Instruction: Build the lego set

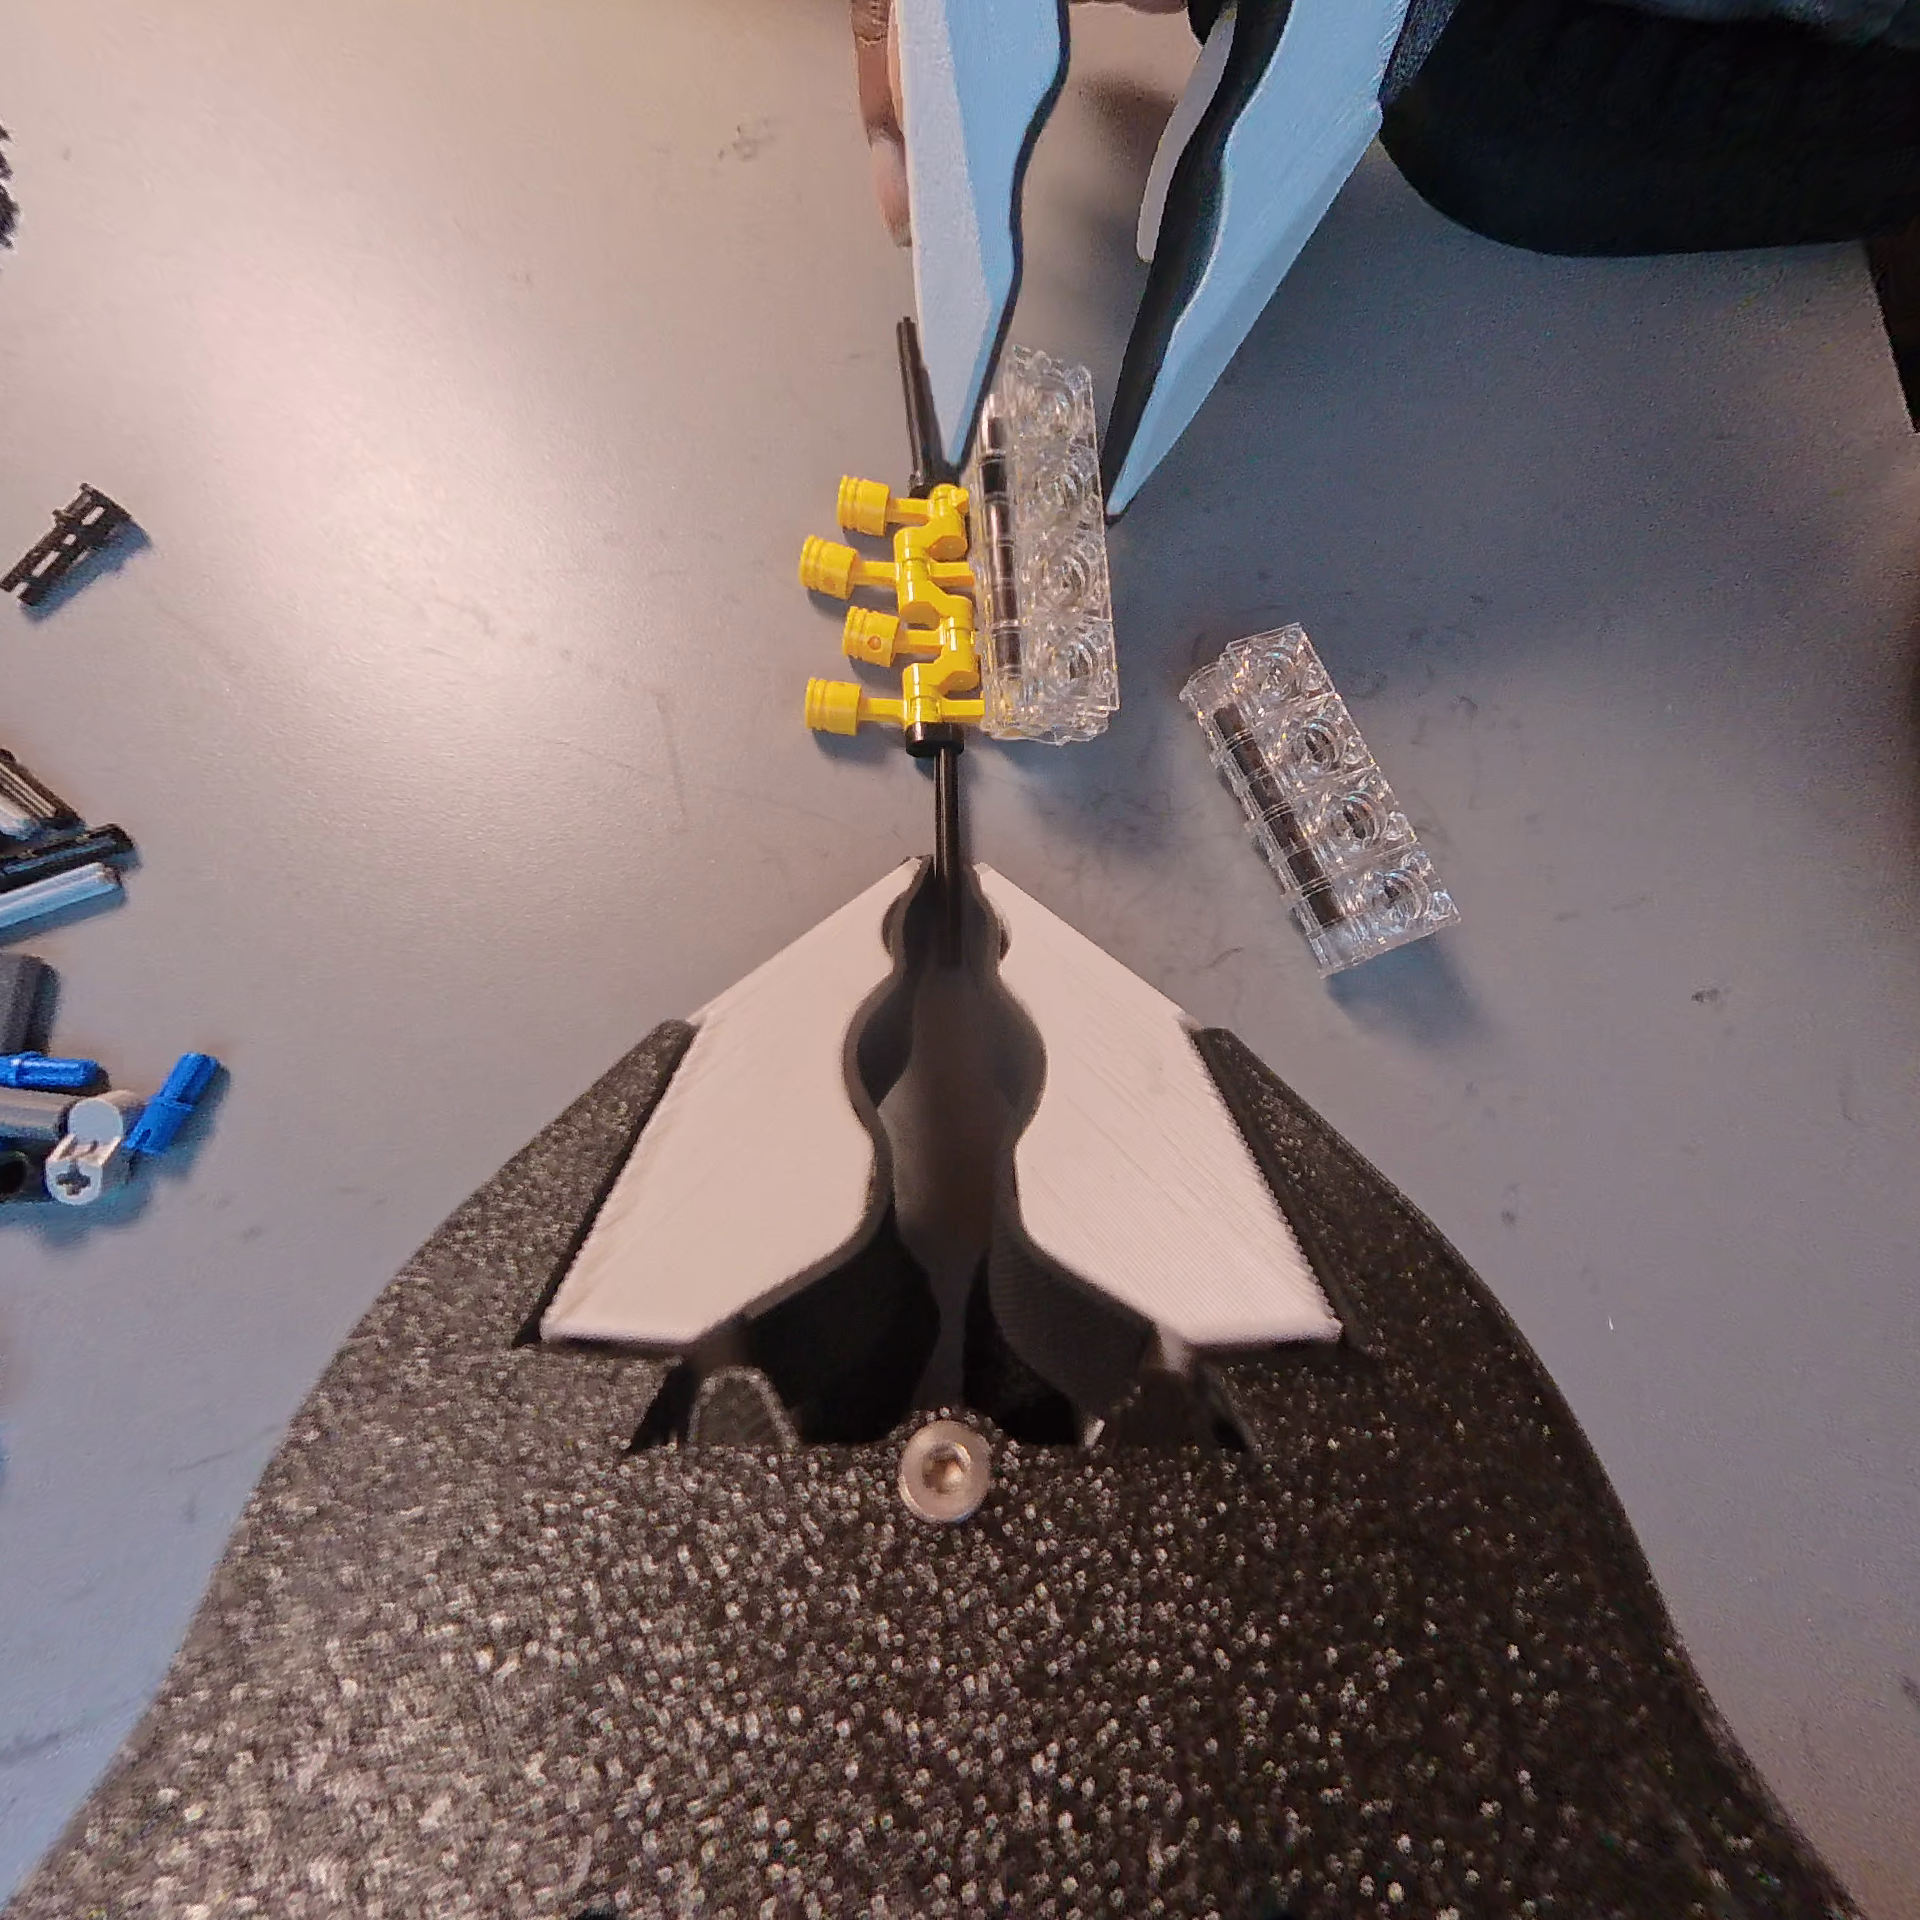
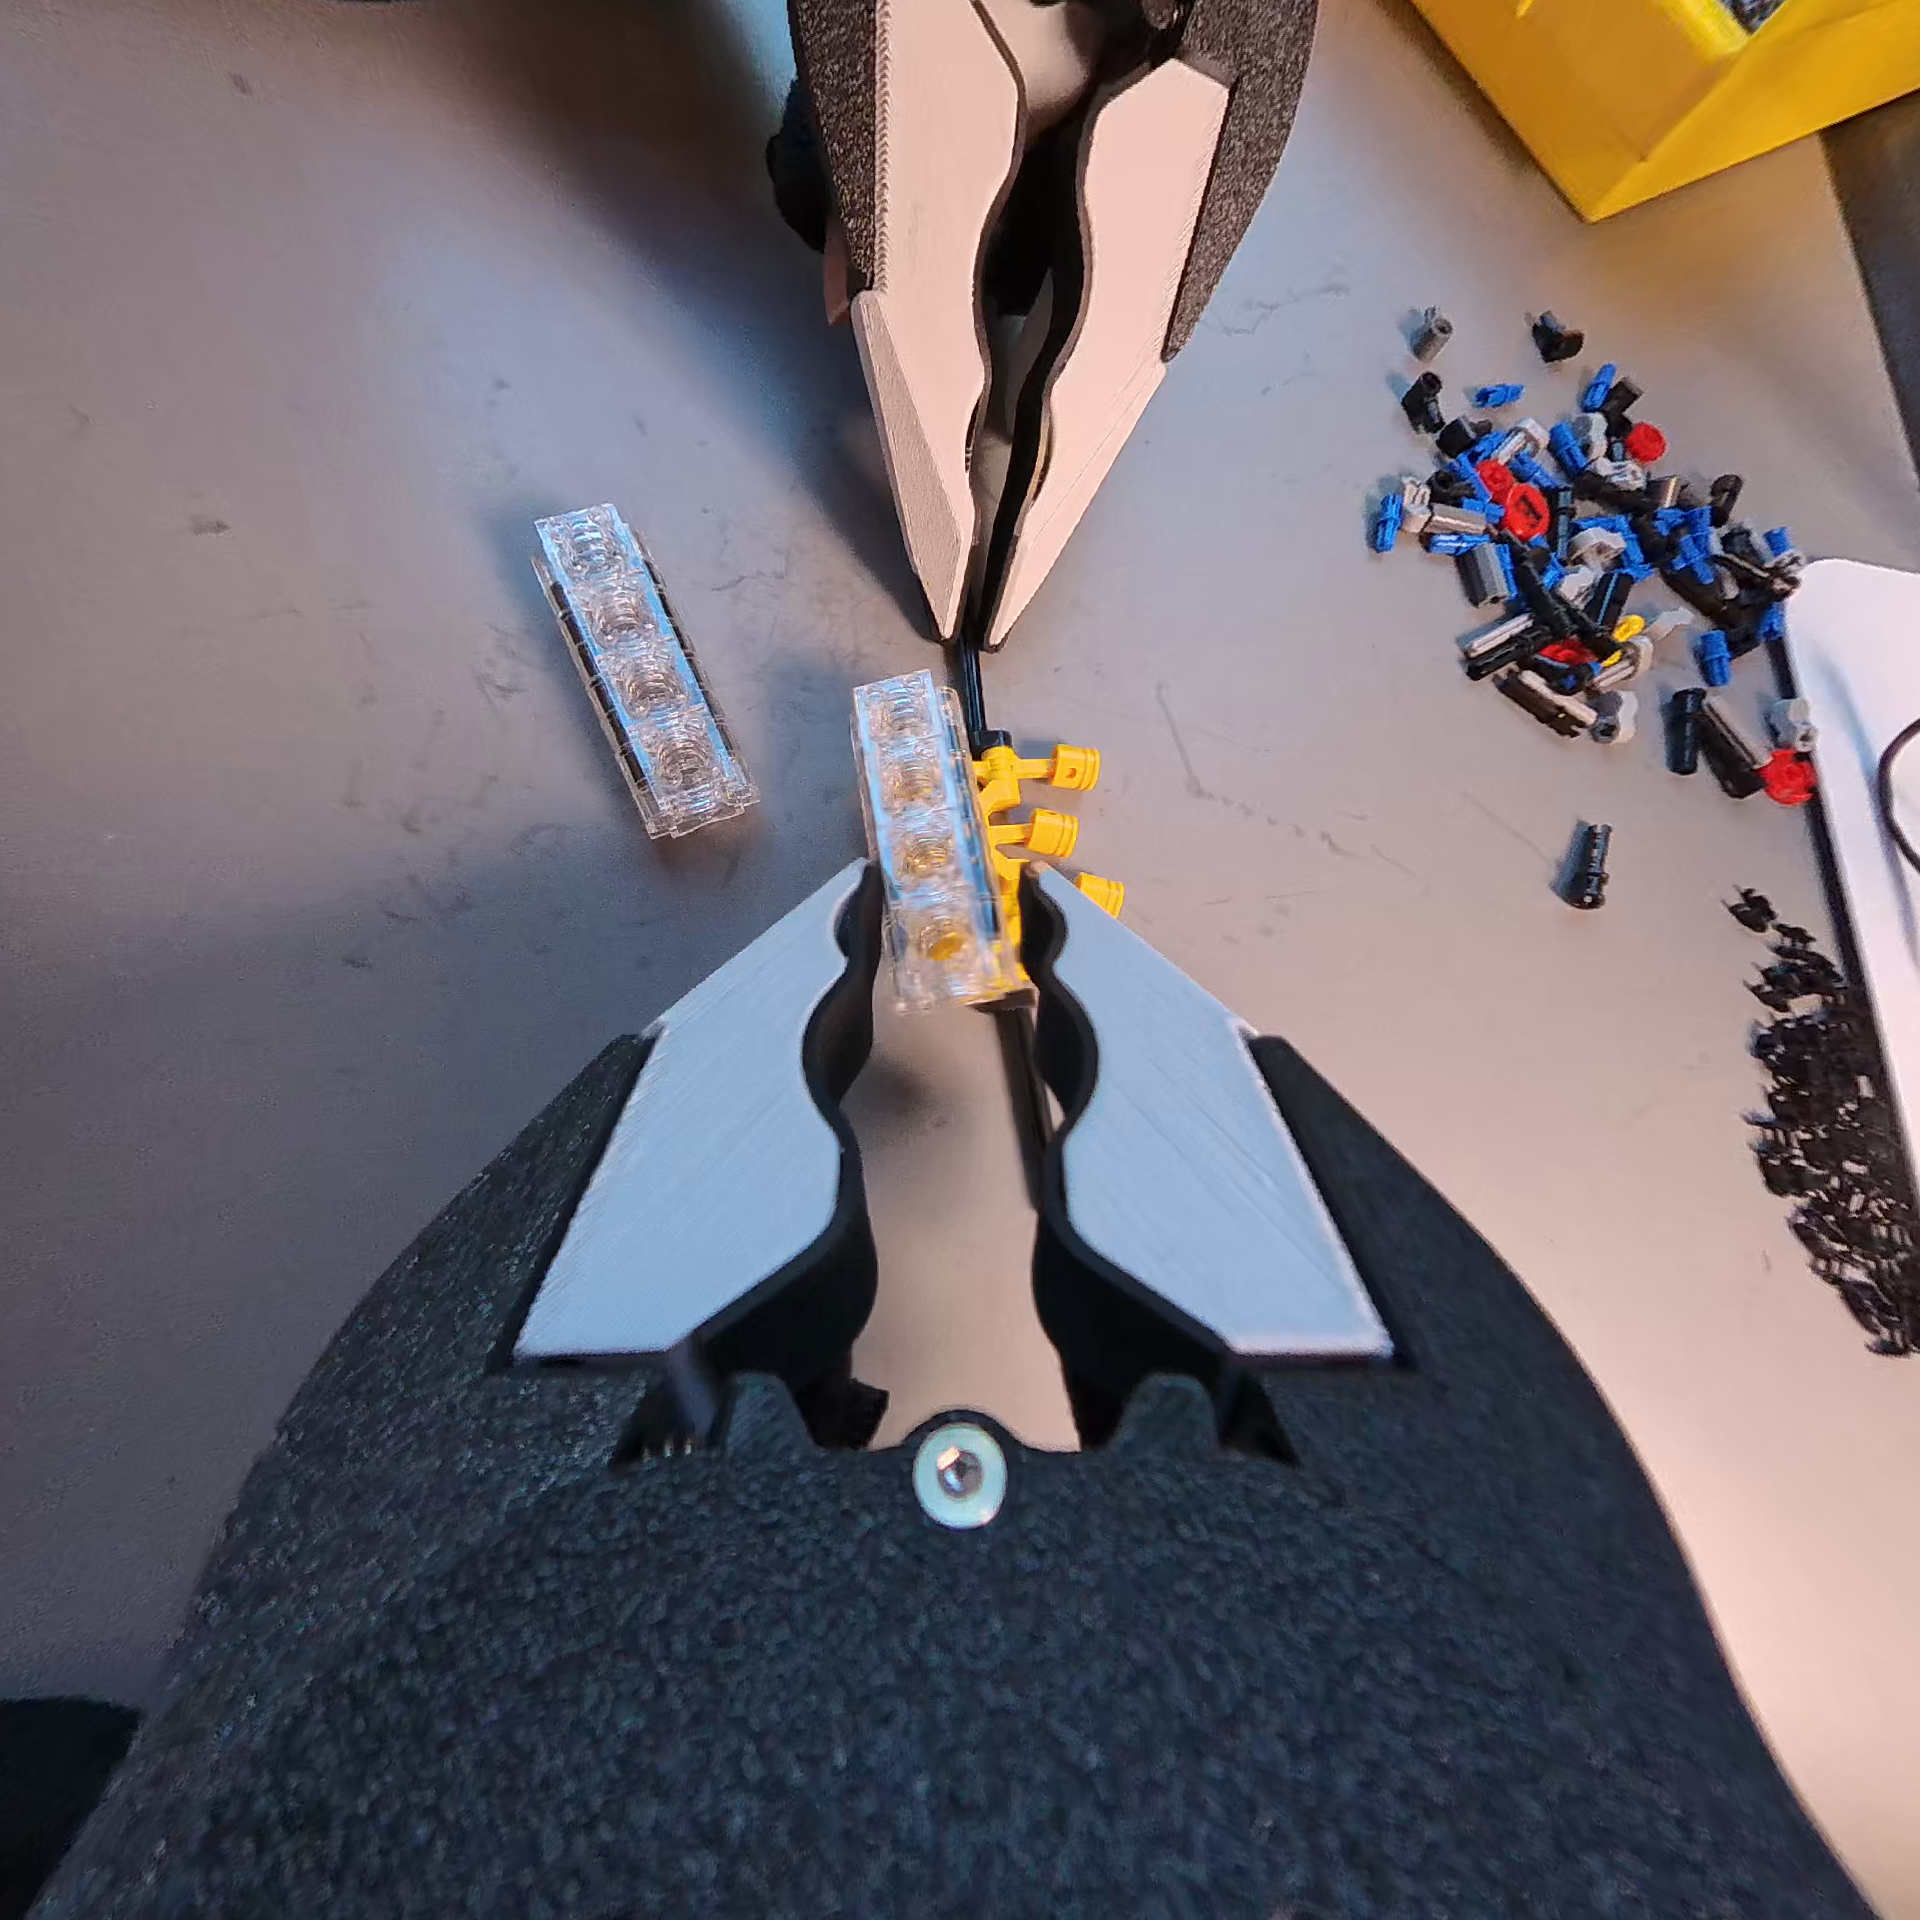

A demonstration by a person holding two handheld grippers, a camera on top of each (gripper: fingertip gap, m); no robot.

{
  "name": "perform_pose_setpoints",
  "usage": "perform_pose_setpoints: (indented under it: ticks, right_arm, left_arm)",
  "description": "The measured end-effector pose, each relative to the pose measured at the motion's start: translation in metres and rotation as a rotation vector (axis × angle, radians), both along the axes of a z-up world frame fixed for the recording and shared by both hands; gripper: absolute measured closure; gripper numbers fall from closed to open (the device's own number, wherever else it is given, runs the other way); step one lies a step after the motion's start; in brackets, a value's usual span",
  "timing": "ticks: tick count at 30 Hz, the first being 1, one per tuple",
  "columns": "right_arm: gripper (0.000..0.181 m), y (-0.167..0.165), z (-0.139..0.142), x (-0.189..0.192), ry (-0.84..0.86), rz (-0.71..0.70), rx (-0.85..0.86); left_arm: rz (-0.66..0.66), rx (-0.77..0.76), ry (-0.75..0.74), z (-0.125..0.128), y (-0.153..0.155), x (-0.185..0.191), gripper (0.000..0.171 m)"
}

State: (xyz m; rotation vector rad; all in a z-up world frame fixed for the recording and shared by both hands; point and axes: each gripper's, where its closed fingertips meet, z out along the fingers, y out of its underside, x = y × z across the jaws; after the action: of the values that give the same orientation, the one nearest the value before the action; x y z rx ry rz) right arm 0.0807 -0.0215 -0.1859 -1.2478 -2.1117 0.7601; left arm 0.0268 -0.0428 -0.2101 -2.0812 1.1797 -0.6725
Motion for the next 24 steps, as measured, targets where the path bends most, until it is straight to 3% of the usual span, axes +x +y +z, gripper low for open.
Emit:
perform_pose_setpoints:
  ticks: [12, 24]
  right_arm:
    - [0.156, 0.0, -0.004, -0.001, 0.042, -0.037, -0.124]
    - [0.157, 0.001, -0.006, -0.004, 0.023, -0.057, -0.087]
  left_arm:
    - [-0.025, 0.002, -0.002, 0.0, -0.002, 0.0, 0.167]
    - [0.027, 0.078, 0.026, 0.0, 0.01, -0.003, 0.167]
